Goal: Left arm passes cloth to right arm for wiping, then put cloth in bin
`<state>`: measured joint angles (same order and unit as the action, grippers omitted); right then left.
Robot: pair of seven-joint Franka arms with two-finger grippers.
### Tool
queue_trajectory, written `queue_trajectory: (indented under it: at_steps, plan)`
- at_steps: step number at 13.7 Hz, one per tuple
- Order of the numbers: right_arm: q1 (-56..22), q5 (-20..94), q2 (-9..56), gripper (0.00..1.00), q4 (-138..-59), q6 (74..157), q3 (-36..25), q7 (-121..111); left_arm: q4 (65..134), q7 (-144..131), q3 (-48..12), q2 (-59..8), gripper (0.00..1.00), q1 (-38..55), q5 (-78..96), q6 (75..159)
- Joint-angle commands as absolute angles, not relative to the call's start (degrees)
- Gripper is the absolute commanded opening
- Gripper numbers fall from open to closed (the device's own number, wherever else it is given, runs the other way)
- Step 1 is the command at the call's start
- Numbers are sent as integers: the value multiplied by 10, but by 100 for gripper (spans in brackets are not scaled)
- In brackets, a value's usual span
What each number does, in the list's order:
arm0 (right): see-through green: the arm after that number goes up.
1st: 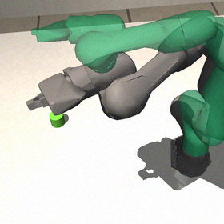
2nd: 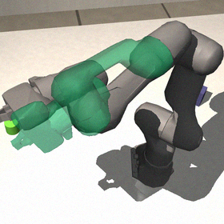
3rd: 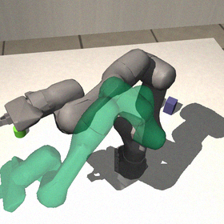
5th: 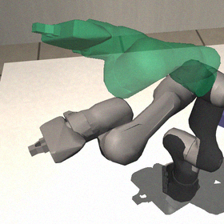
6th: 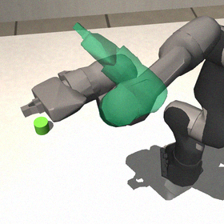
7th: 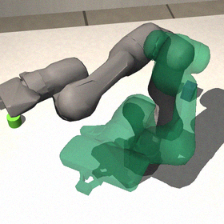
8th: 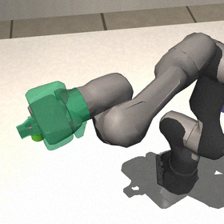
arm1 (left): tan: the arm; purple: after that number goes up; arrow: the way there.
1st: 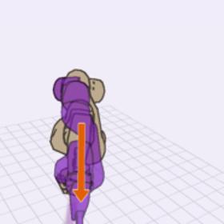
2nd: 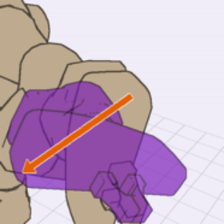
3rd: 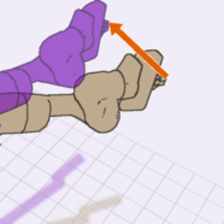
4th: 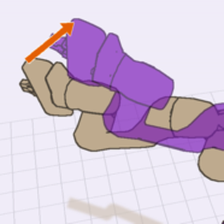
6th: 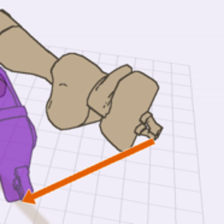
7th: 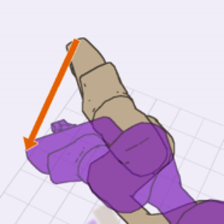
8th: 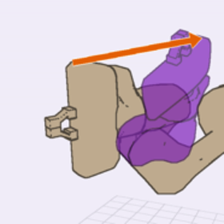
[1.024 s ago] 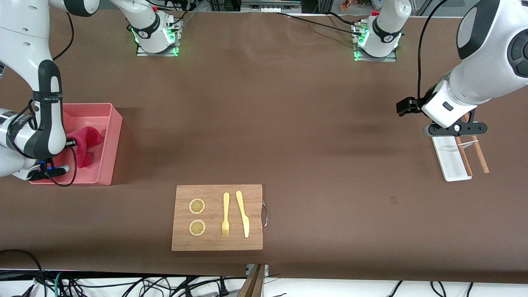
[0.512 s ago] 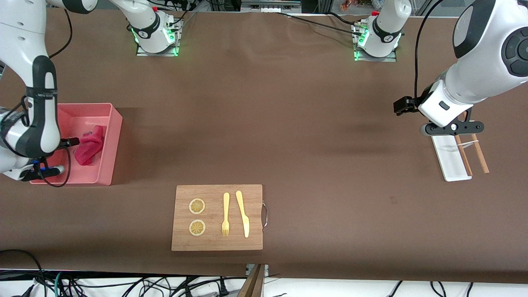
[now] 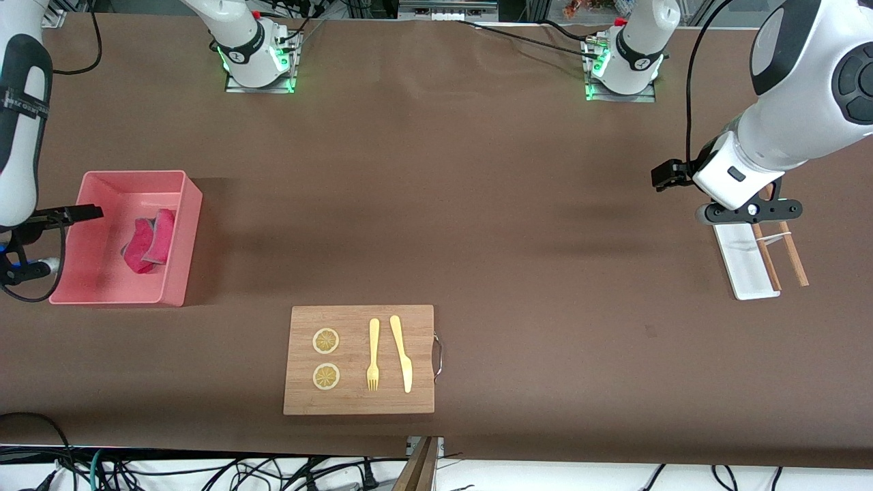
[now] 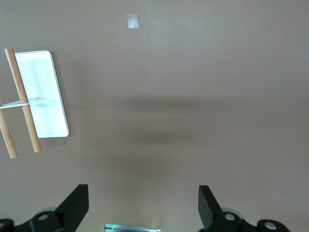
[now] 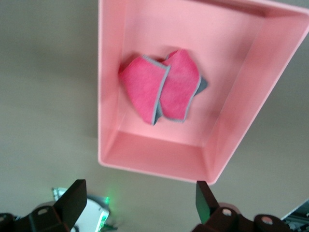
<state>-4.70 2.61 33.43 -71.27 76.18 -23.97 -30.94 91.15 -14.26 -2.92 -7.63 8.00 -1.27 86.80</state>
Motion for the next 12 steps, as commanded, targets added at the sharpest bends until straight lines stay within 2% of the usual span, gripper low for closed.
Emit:
queue_trajectory:
  at_steps: [1,5,7,12]
  plan:
    - [-44,34,328,100,-660,691,-238,-314,893,-150,-32,-83,100,84,-31,858]
    - [-74,38,280,100,-643,664,-231,-306,893,-153,-32,-83,100,84,-32,856]
    - [-68,32,244,100,-655,665,-191,-220,893,-154,-32,-83,100,85,-32,855]
    - [-12,16,113,100,-776,672,-56,-41,893,-157,-33,-84,100,87,-32,857]
